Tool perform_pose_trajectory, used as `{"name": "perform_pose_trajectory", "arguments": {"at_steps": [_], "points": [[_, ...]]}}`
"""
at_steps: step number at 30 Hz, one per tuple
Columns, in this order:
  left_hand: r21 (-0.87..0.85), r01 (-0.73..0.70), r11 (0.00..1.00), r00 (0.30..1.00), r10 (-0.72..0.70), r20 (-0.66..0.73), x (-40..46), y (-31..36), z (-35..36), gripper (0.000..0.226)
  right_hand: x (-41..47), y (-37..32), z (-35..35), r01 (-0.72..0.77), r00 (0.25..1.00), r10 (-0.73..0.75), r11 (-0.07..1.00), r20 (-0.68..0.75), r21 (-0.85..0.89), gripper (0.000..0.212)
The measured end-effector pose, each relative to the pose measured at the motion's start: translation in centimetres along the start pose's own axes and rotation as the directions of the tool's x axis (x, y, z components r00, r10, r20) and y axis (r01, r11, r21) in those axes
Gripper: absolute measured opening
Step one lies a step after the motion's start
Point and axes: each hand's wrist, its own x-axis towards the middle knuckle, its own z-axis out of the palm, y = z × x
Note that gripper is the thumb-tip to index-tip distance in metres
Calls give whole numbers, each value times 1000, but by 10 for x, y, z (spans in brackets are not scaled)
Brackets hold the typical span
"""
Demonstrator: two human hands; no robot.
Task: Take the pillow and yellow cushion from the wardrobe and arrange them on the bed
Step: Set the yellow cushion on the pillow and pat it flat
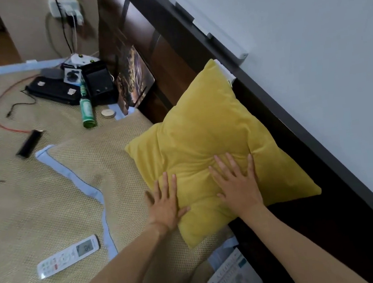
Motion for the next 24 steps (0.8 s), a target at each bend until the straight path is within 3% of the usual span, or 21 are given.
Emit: {"name": "perform_pose_trajectory", "arguments": {"at_steps": [3, 6, 7, 10, 12, 15, 19, 21, 24], "points": [[-27, 168, 985, 985, -166, 54, -32, -27, 31, 112, -15, -45, -2, 53, 995, -32, 974, -96, 220, 78], [105, 148, 983, 979, -161, 128, -62, -62, 62, 114, -42, -116, 19, 234, 969, -245, 875, -30, 423, 76], [75, 112, 991, 982, -122, 145, -64, -71, 64, 113, -51, -142, 30, 220, 961, -275, 834, 35, 506, 77], [11, -10, 1000, 996, 9, 92, -53, -96, 49, 101, -64, -213, 65, -6, 940, -227, 738, 257, 675, 93], [120, -51, 991, 996, 60, -70, -42, -118, 33, 86, -66, -245, 85, -118, 921, -177, 723, 348, 681, 101], [211, 69, 975, 978, -25, -205, -12, -157, 8, 74, -62, -269, 107, -162, 900, -141, 771, 413, 616, 114], [239, 243, 940, 969, -223, -108, 25, -194, -7, 80, -58, -269, 124, -166, 884, -131, 810, 449, 563, 120], [192, 299, 935, 953, -302, -14, 31, -199, -16, 85, -57, -271, 124, -175, 872, -121, 828, 474, 533, 111], [237, 271, 933, 934, -315, 171, 31, -200, -29, 91, -52, -270, 113, -122, 817, -157, 894, 556, 432, 89]]}}
